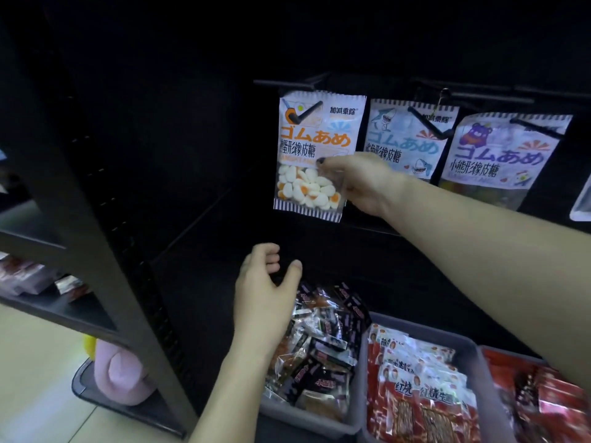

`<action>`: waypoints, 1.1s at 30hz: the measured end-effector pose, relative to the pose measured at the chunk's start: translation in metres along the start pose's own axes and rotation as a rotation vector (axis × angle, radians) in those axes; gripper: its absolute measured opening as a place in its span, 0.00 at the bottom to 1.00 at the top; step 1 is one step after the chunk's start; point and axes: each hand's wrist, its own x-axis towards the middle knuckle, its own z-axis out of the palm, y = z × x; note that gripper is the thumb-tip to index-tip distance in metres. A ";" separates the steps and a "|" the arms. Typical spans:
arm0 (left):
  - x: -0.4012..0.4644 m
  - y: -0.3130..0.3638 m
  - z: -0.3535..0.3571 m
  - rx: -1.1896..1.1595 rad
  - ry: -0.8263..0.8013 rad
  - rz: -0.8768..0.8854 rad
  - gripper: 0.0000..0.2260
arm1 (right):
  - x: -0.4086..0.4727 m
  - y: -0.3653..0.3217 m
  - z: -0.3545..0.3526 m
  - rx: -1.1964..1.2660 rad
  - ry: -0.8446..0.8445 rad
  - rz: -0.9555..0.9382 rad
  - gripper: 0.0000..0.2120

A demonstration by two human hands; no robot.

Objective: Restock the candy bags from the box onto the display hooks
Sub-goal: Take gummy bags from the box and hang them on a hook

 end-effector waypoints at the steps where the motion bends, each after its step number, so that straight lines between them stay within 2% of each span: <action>1: -0.002 -0.001 0.004 0.020 -0.022 0.006 0.14 | 0.002 0.003 0.001 -0.015 0.022 0.001 0.05; 4: -0.013 -0.002 0.015 0.098 -0.091 0.054 0.14 | 0.003 0.013 -0.001 -0.162 0.120 0.008 0.17; 7: -0.036 0.000 0.028 0.205 -0.198 0.134 0.14 | -0.009 0.028 -0.014 -0.428 0.181 0.038 0.26; 11: -0.080 0.008 0.048 0.289 -0.350 0.249 0.10 | -0.051 0.058 -0.048 -0.657 0.178 0.048 0.23; 13: -0.108 0.010 0.062 0.343 -0.458 0.304 0.12 | -0.085 0.076 -0.071 -0.694 0.168 0.030 0.24; 15: -0.140 0.008 0.077 0.407 -0.605 0.368 0.13 | -0.125 0.095 -0.097 -0.695 0.174 -0.012 0.24; 19: -0.201 -0.007 0.110 0.522 -0.940 0.469 0.11 | -0.214 0.134 -0.161 -0.760 0.221 -0.114 0.21; 23: -0.257 -0.028 0.134 0.673 -1.213 0.604 0.16 | -0.300 0.184 -0.227 -0.845 0.343 -0.125 0.18; 25: -0.282 -0.036 0.143 0.698 -1.298 0.674 0.17 | -0.336 0.216 -0.254 -0.845 0.401 -0.057 0.16; 27: -0.304 -0.044 0.148 0.727 -1.387 0.749 0.18 | -0.368 0.246 -0.275 -0.825 0.407 0.087 0.15; 31: -0.328 -0.064 0.159 0.829 -1.439 1.049 0.19 | -0.409 0.293 -0.309 -0.833 0.374 0.392 0.21; 33: -0.337 -0.067 0.162 0.907 -1.501 1.108 0.23 | -0.419 0.310 -0.327 -0.811 0.353 0.530 0.23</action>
